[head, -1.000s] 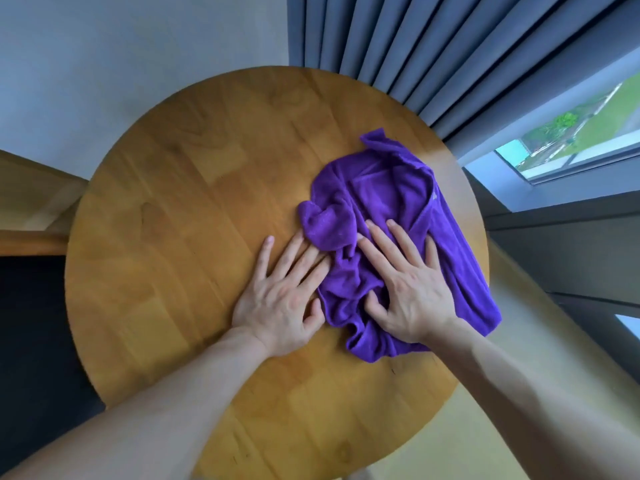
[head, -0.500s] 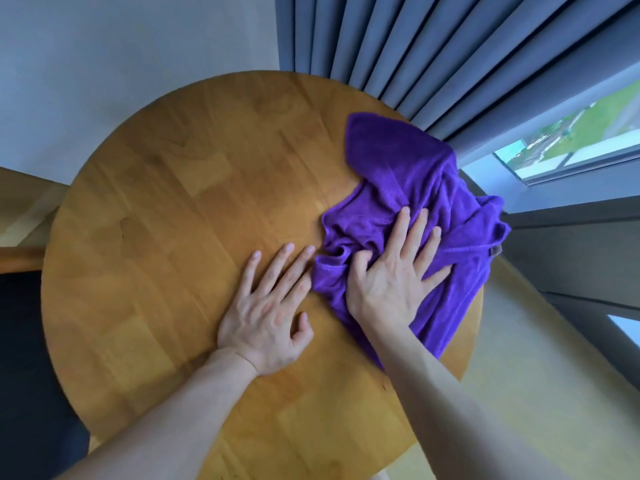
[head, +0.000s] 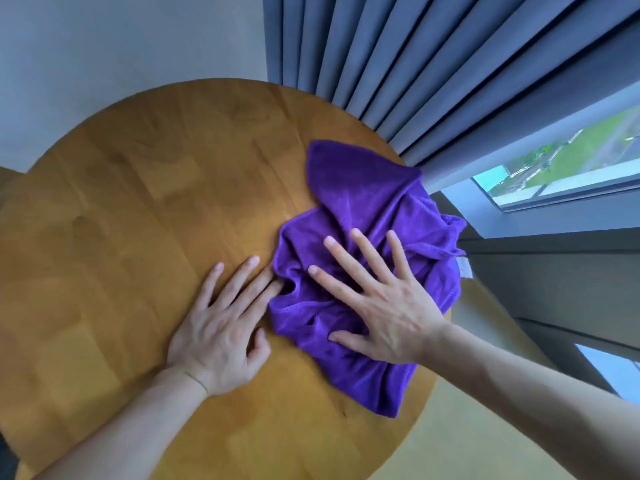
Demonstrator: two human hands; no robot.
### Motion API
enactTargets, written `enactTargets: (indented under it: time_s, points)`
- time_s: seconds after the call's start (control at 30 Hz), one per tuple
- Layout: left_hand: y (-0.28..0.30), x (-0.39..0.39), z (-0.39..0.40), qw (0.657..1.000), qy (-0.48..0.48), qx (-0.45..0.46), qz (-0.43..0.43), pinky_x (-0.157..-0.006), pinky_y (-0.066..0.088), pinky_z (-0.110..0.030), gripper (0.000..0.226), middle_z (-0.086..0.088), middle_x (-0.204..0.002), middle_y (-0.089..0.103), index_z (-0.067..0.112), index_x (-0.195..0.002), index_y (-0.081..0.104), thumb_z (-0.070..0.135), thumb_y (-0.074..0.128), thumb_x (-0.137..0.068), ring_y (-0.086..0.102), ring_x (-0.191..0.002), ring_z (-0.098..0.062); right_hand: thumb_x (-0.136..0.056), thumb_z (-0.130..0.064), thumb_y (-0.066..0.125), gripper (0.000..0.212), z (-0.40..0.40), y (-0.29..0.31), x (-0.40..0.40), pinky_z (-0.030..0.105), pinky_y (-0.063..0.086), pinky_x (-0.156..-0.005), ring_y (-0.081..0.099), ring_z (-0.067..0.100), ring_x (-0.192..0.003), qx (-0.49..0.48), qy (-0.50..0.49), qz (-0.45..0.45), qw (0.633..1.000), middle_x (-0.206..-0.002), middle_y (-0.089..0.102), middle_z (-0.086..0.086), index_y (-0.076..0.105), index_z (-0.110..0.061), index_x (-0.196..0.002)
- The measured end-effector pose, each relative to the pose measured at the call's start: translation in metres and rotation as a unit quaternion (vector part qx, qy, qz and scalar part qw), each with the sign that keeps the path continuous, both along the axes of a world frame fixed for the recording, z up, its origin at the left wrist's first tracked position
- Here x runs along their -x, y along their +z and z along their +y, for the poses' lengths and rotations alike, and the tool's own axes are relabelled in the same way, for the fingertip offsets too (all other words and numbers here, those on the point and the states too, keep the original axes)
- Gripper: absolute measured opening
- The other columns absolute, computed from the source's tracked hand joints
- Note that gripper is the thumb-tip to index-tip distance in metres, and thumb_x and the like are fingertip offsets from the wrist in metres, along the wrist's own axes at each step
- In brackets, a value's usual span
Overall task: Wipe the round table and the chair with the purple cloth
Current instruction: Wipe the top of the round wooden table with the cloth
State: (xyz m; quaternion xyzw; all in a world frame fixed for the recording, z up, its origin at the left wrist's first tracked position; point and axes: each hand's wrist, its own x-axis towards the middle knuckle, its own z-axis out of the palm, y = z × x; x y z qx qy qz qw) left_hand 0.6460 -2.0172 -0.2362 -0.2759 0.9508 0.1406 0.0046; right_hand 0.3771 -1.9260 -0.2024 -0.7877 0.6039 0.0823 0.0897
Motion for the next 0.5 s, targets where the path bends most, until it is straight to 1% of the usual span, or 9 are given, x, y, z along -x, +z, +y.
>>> enactTargets:
  time_s: [0.07,0.13,0.2,0.27,0.3,0.33,0.4,0.47,0.5]
  points:
    - [-0.002,-0.001,-0.002,1.0,-0.001,0.005,0.006,-0.126,0.016,-0.058,0.077,-0.003,-0.162,0.041,0.013,-0.152,0.045,0.032,0.05,-0.077,0.022,-0.157,-0.023,-0.084,-0.08,0.047,0.094,-0.015,-0.013,0.0,0.072,0.007,-0.118,0.002,0.036,-0.157,0.002,0.019,-0.034,0.999,-0.172,0.008,0.003,0.019,-0.035,-0.162]
    - [-0.004,0.0,-0.002,1.0,0.004,0.007,0.007,-0.126,0.016,-0.058,0.076,-0.002,-0.162,0.04,0.012,-0.15,0.047,0.032,0.05,-0.076,0.022,-0.158,-0.023,-0.083,-0.077,0.048,0.092,-0.019,-0.023,-0.001,0.07,0.009,-0.118,0.006,0.033,-0.157,0.022,-0.014,-0.054,0.998,-0.171,0.014,-0.001,0.023,-0.035,-0.161]
    - [-0.002,0.002,-0.001,1.0,0.011,0.009,-0.002,-0.126,0.017,-0.057,0.078,-0.002,-0.164,0.038,0.012,-0.152,0.044,0.032,0.049,-0.076,0.022,-0.157,-0.023,-0.084,-0.073,0.049,0.089,-0.02,-0.029,-0.006,0.067,0.012,-0.119,0.009,0.03,-0.157,0.048,-0.072,-0.072,0.994,-0.17,0.018,-0.005,0.025,-0.035,-0.161]
    - [0.001,0.002,0.001,1.0,0.017,0.006,-0.008,-0.125,0.02,-0.059,0.077,-0.005,-0.158,0.046,0.012,-0.151,0.043,0.032,0.049,-0.077,0.026,-0.156,-0.025,-0.085,-0.071,0.047,0.086,-0.022,-0.03,-0.015,0.063,0.011,-0.121,0.011,0.027,-0.157,0.066,-0.167,-0.073,0.981,-0.169,0.019,-0.008,0.026,-0.035,-0.16]
    - [0.002,0.002,0.002,1.0,0.019,0.005,-0.01,-0.124,0.021,-0.059,0.076,-0.006,-0.157,0.048,0.012,-0.15,0.042,0.032,0.049,-0.077,0.028,-0.155,-0.026,-0.086,-0.07,0.045,0.084,-0.025,-0.03,-0.02,0.061,0.009,-0.123,0.01,0.026,-0.157,0.072,-0.23,-0.07,0.968,-0.169,0.019,-0.009,0.026,-0.035,-0.16]
    - [0.003,0.002,0.002,1.0,0.021,0.004,-0.014,-0.124,0.021,-0.059,0.077,-0.004,-0.159,0.045,0.013,-0.152,0.041,0.032,0.048,-0.078,0.028,-0.155,-0.025,-0.088,-0.068,0.043,0.081,-0.03,-0.031,-0.025,0.058,0.006,-0.124,0.009,0.025,-0.157,0.073,-0.298,-0.068,0.949,-0.169,0.018,-0.01,0.026,-0.035,-0.16]
    - [0.005,0.002,0.002,1.0,0.018,0.001,-0.021,-0.125,0.018,-0.058,0.081,0.002,-0.169,0.029,0.015,-0.156,0.038,0.031,0.049,-0.078,0.022,-0.157,-0.021,-0.091,-0.064,0.039,0.077,-0.041,-0.03,-0.039,0.058,0.005,-0.124,0.007,0.024,-0.157,0.069,-0.418,-0.072,0.903,-0.17,0.015,-0.012,0.024,-0.034,-0.16]
    - [0.006,0.001,0.002,1.0,0.015,-0.002,-0.019,-0.126,0.017,-0.057,0.081,0.004,-0.171,0.022,0.014,-0.156,0.037,0.031,0.05,-0.078,0.019,-0.158,-0.02,-0.093,-0.059,0.034,0.075,-0.049,-0.029,-0.058,0.06,0.007,-0.123,0.008,0.026,-0.157,0.068,-0.496,-0.078,0.862,-0.17,0.013,-0.01,0.022,-0.031,-0.161]
    - [0.006,0.0,0.002,1.0,0.013,-0.004,-0.022,-0.126,0.016,-0.057,0.082,0.004,-0.171,0.021,0.014,-0.156,0.037,0.032,0.052,-0.078,0.018,-0.158,-0.02,-0.094,-0.057,0.032,0.075,-0.051,-0.027,-0.07,0.061,0.009,-0.122,0.007,0.027,-0.157,0.065,-0.515,-0.081,0.851,-0.171,0.012,-0.007,0.021,-0.029,-0.162]
